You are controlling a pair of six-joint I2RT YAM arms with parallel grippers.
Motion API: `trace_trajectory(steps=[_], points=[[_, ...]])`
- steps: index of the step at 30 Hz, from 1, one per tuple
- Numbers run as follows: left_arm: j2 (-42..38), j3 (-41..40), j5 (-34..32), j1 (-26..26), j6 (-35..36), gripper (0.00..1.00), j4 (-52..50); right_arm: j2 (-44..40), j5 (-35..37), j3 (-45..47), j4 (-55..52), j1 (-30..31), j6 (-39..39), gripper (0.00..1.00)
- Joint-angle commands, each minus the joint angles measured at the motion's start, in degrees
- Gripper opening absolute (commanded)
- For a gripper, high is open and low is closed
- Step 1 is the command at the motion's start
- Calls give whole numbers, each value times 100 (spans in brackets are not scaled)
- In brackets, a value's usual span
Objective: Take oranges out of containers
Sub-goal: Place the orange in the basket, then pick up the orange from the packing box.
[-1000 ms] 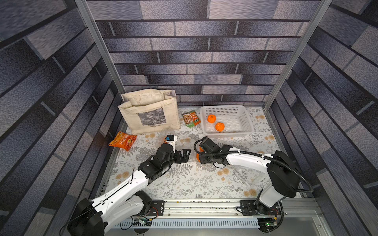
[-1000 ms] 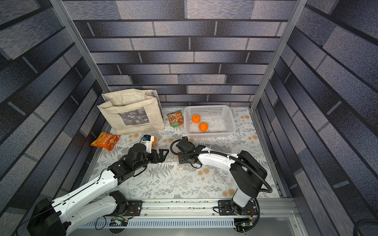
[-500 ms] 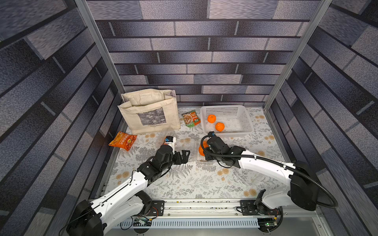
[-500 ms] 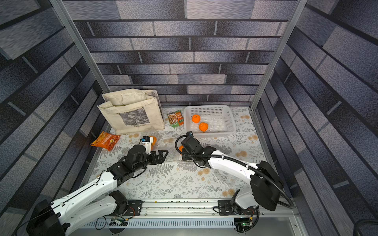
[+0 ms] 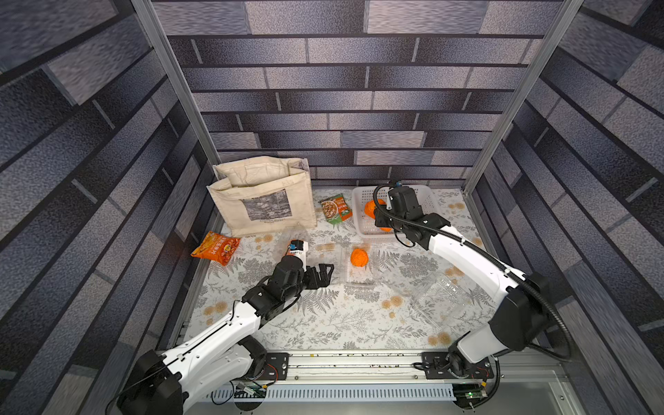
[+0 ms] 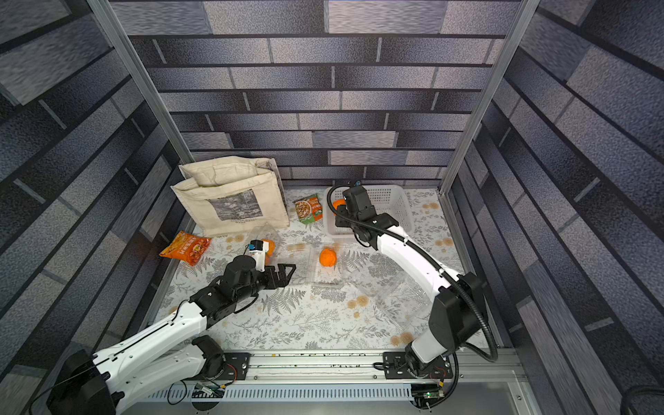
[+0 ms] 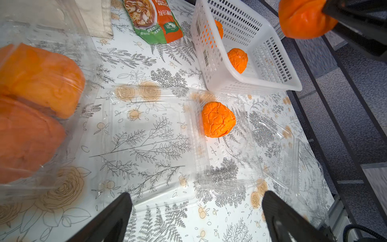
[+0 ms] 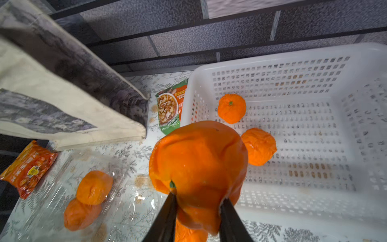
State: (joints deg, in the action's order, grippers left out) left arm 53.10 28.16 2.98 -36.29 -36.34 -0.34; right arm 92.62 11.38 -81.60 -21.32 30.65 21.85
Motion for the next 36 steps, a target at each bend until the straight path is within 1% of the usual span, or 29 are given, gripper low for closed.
trace_trajectory(steps=[1,6,7,8,10,11,13,16,18,21,23,27,29,30,33,36], points=[[-42,-39,37,-12,-19,100,63,634,-2,-530,-429,-332,-434,32],[-224,-96,-87,5,33,100,-77,1239,21,-1085,-531,-637,-731,34],[-238,-105,-94,11,31,100,-111,1301,39,-1154,-543,-660,-832,38],[-253,-116,-87,17,43,100,-129,1364,44,-1226,-585,-662,-932,47],[-265,-136,-85,26,36,100,-133,1448,-175,-1336,-662,-667,-1117,61],[-265,-147,-83,24,33,100,-132,1476,-322,-1382,-713,-666,-1162,66],[-249,-145,-73,28,32,100,-124,1440,-607,-1357,-753,-665,-1191,69],[-187,-97,-46,37,47,100,-98,1131,-968,-994,-629,-648,-1099,70],[-153,-45,-20,51,69,100,-105,812,-1114,-640,-513,-512,-1065,69],[-149,-4,-17,43,91,100,-113,273,-1252,127,-383,-168,-1192,69],[-149,-4,-39,59,98,100,-109,-105,-1366,653,-246,24,-1026,69],[-96,-38,-39,70,33,100,-16,-851,-1572,1814,459,354,-553,71],[-40,-39,7,70,9,100,29,-933,-1639,1999,558,487,-434,73],[4,-30,35,70,0,100,34,-923,-1701,2244,601,560,-413,73],[107,-4,87,73,-11,100,68,-750,-1729,2430,758,712,-300,73],[174,0,101,70,-28,100,128,-540,-1545,2557,948,749,-48,74]])
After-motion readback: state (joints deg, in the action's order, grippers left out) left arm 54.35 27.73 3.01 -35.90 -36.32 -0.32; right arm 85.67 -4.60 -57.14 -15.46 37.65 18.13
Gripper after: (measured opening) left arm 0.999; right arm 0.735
